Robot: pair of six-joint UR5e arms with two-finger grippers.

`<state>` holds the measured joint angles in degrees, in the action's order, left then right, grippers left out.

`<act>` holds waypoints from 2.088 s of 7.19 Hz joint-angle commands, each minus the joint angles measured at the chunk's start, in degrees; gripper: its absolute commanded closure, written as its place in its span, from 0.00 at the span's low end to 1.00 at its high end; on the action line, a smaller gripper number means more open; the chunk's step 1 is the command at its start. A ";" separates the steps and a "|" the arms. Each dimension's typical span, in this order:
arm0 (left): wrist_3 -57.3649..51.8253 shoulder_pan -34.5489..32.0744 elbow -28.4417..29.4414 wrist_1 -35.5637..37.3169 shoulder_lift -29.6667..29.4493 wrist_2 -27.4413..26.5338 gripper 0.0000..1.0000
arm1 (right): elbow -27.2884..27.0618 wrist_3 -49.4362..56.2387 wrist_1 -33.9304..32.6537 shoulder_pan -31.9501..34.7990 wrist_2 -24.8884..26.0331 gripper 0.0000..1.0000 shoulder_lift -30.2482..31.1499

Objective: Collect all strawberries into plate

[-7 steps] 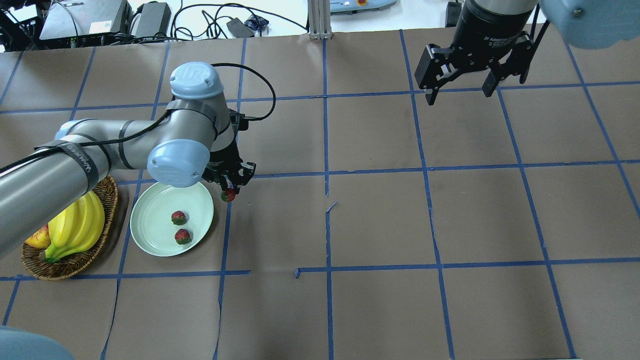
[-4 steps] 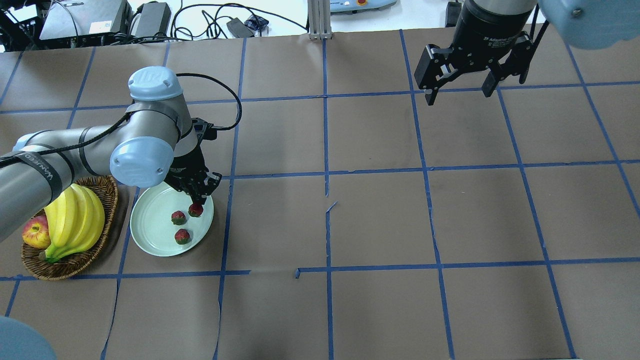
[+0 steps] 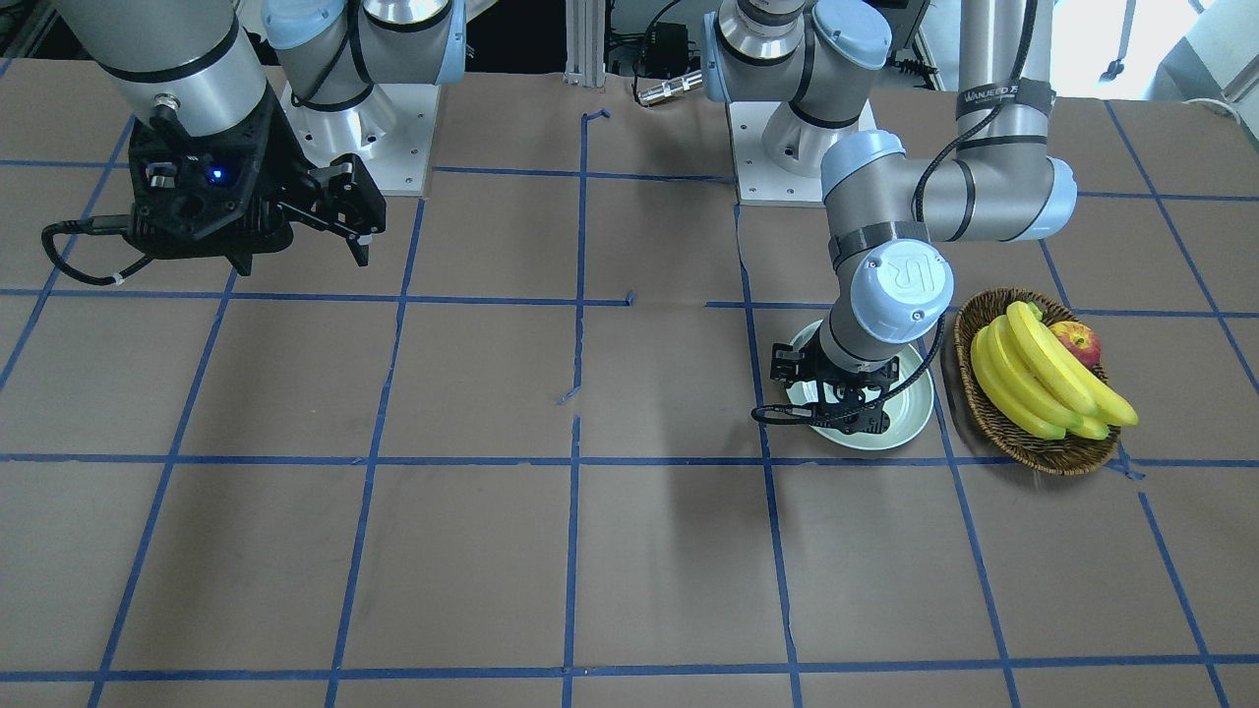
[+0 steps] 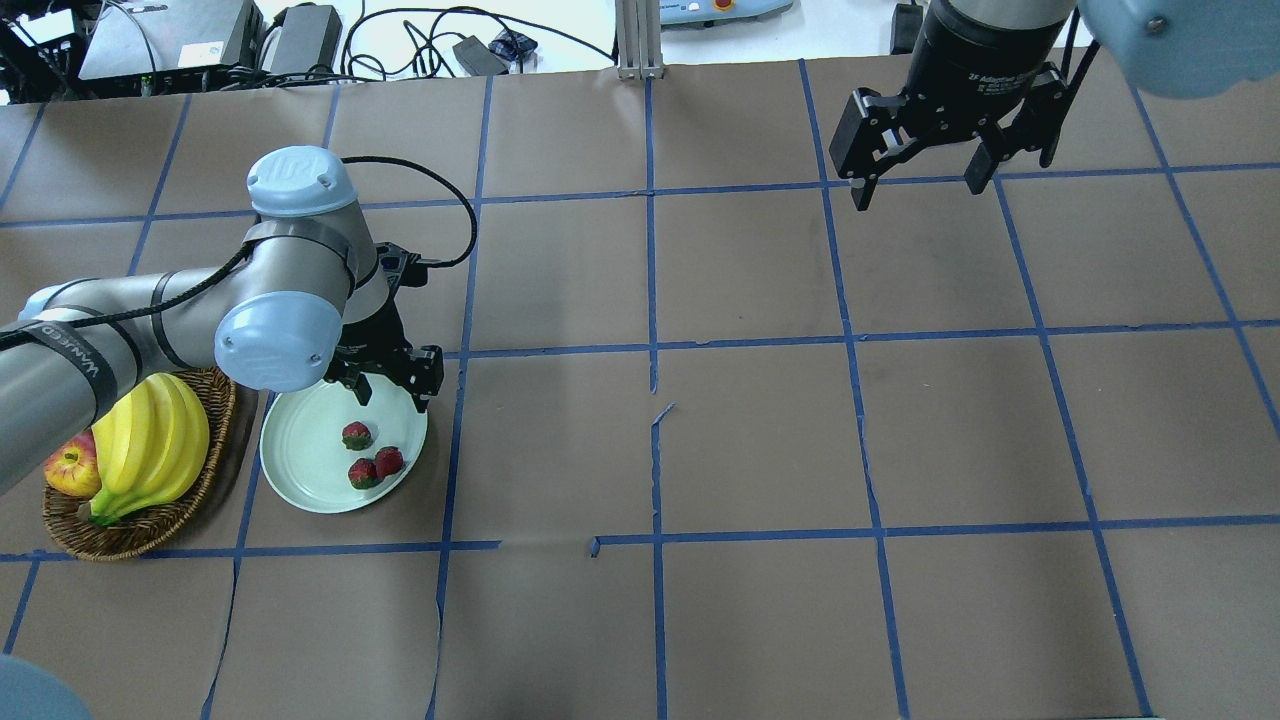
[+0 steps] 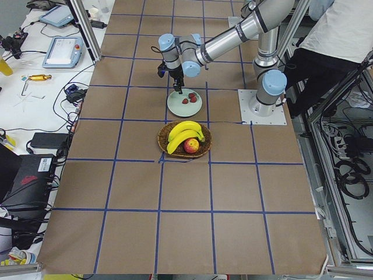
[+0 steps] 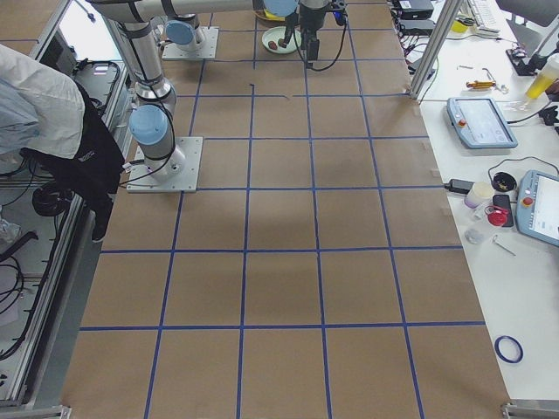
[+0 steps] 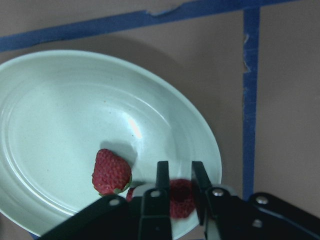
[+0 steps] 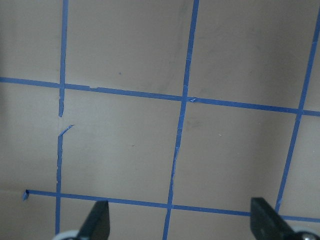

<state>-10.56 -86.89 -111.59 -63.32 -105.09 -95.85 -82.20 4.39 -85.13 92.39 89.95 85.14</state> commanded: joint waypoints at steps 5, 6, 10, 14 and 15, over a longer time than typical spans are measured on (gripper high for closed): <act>11.08 -7.76 30.78 -20.39 6.56 6.26 0.00 | -0.07 0.00 -0.56 0.07 -0.04 0.00 0.11; 11.00 -7.77 31.34 -24.53 7.87 6.46 0.00 | 0.02 0.00 -0.83 0.07 -0.04 0.00 0.20; 10.91 -7.59 28.10 -25.18 9.99 5.76 0.00 | -0.06 -1.22 -8.51 0.07 0.22 0.00 0.11; 11.44 -7.24 26.52 -25.27 11.31 5.67 0.00 | -2.87 -7.89 -10.85 0.07 1.10 0.00 0.81; 11.35 -7.06 25.21 -25.45 12.01 4.71 0.00 | -2.96 -7.73 -10.33 0.07 1.10 0.00 0.90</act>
<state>0.81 -94.17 -85.22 -88.61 -93.84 -90.36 -84.89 -2.48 -95.76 92.44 90.95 85.82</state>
